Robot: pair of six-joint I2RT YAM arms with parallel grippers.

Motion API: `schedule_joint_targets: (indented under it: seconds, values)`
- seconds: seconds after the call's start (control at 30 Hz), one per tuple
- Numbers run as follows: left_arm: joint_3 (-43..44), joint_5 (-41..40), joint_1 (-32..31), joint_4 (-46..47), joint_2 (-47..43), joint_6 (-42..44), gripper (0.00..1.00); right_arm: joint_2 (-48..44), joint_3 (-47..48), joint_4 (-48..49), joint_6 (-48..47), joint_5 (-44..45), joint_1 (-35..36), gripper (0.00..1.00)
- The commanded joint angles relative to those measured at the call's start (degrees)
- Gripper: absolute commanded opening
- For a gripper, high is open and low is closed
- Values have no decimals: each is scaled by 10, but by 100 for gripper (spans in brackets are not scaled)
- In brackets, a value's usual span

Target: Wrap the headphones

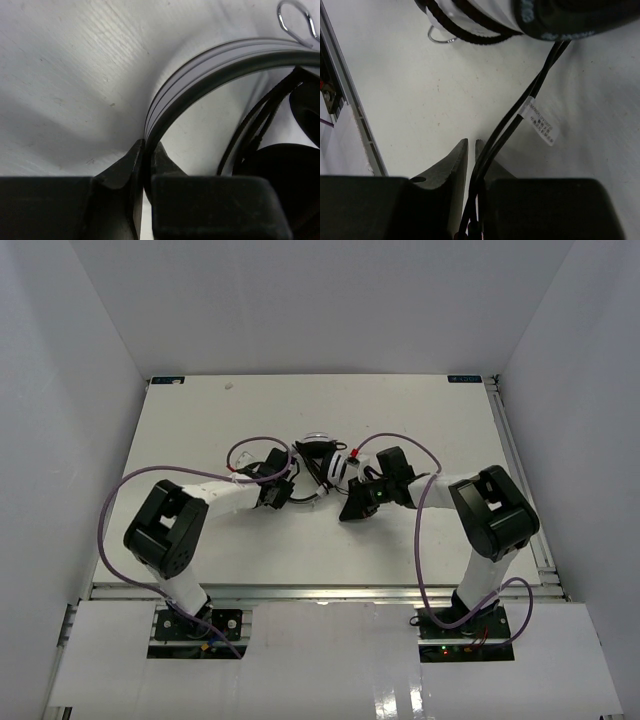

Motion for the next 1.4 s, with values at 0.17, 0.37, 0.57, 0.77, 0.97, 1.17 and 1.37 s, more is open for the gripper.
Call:
schedule_joint_targets:
  seconds: [0.17,0.37,0.57,0.77,0.97,1.17,1.37]
  values:
    - [123,32,5,-91,65,-29,6,19,29,-13,-5,-18,-1,29]
    - [118,28,5,-115,35,-9,55,-10,46,-72,-54,-2,-28,68]
    - [111,21,5,-105,-30,73,98,-66,60,-184,-145,84,-78,90]
    - [69,59,5,-50,-130,174,98,-137,61,-266,-221,157,-120,90]
    - [-11,99,5,19,-290,331,98,-255,55,-286,-269,235,-128,90]
    - [-155,199,6,93,-521,539,98,-402,44,-305,-248,242,-130,90]
    - [-231,225,6,63,-699,630,98,-489,50,-341,-190,353,-153,90]
